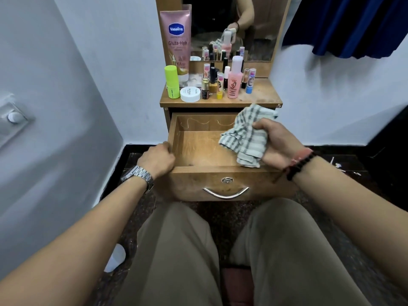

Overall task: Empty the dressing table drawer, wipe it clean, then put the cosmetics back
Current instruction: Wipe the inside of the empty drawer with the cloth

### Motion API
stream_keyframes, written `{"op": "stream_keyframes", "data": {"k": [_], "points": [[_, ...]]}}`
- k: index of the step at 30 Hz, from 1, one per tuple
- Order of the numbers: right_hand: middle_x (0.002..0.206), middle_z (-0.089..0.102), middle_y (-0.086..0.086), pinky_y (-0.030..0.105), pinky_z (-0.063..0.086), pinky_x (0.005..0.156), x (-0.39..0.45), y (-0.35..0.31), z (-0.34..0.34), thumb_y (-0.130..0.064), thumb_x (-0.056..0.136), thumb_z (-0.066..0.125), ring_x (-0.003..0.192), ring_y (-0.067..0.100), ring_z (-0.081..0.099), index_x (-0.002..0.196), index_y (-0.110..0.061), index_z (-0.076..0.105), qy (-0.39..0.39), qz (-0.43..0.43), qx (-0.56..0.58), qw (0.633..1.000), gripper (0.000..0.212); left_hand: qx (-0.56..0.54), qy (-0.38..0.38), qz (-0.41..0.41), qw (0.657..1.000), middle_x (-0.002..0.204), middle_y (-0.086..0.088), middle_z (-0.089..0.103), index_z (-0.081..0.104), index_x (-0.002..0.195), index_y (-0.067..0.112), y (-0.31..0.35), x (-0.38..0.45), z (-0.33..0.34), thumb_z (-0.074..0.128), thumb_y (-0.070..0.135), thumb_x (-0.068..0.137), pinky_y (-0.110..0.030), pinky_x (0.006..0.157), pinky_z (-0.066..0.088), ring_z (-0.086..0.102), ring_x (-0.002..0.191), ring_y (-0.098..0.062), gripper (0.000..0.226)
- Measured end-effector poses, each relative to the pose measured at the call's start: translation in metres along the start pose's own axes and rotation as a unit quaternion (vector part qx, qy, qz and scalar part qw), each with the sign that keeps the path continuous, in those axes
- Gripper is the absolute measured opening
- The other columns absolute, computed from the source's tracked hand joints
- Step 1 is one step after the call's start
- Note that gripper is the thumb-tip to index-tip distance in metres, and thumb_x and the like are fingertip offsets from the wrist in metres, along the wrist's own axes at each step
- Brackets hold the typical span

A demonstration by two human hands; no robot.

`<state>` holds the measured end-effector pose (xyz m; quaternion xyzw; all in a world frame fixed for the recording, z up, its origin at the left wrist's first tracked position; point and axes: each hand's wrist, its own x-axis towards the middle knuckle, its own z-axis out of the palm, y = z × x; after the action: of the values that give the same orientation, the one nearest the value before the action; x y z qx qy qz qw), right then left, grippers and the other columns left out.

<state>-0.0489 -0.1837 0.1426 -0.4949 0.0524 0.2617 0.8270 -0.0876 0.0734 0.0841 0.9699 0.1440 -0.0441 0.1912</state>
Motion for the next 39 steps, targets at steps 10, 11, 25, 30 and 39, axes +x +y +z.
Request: {"op": "stream_keyframes", "data": {"k": [10,11,25,30,39], "points": [[0.116,0.058,0.020,0.052,0.048,0.096,0.136,0.054,0.065,0.000,0.088,0.043,0.120,0.040,0.055,0.091,-0.003,0.052,0.084,0.045,-0.120,0.988,0.010,0.025,0.004,0.012,1.000,0.107,-0.019,0.062,0.049,0.110,0.013,-0.003,0.006,0.003,0.041,0.016,0.087,-0.036,0.069,0.038,0.057,0.092,-0.039,0.024],[0.117,0.057,0.021,0.049,0.046,0.100,0.140,0.056,0.073,-0.002,0.091,0.044,0.122,0.038,0.053,0.080,-0.010,0.048,0.089,0.033,-0.154,0.983,0.015,0.028,0.005,0.012,1.000,0.107,-0.019,0.061,0.048,0.111,0.013,-0.002,0.006,0.003,0.041,0.017,0.088,-0.036,0.068,0.038,0.057,0.092,-0.039,0.025],[0.074,0.036,0.004,0.029,0.039,0.081,0.130,0.077,0.117,-0.001,0.097,0.036,0.101,0.019,0.039,0.066,-0.013,0.033,-0.022,0.066,-0.436,0.897,0.033,0.026,0.008,0.014,1.000,0.119,-0.022,0.058,0.046,0.118,0.012,-0.001,0.006,0.005,0.039,0.024,0.090,-0.039,0.075,0.038,0.056,0.105,-0.043,0.032],[0.079,0.048,0.011,0.033,0.057,0.065,0.118,0.092,0.111,-0.006,0.089,0.042,0.067,0.024,0.063,0.100,-0.013,0.042,-0.055,0.151,-0.426,0.890,0.013,0.033,0.007,0.007,0.999,0.124,-0.021,0.056,0.045,0.124,0.013,0.001,0.004,0.004,0.039,0.024,0.090,-0.039,0.078,0.038,0.055,0.110,-0.042,0.036],[0.061,0.042,0.007,0.022,0.042,0.047,0.136,0.098,0.118,-0.005,0.092,0.041,0.048,0.016,0.050,0.068,-0.014,0.042,-0.005,0.093,-0.348,0.933,0.025,0.027,0.009,0.013,1.000,0.120,-0.023,0.059,0.042,0.129,0.015,0.000,0.003,0.003,0.039,0.025,0.090,-0.039,0.076,0.038,0.056,0.105,-0.043,0.041]]}}
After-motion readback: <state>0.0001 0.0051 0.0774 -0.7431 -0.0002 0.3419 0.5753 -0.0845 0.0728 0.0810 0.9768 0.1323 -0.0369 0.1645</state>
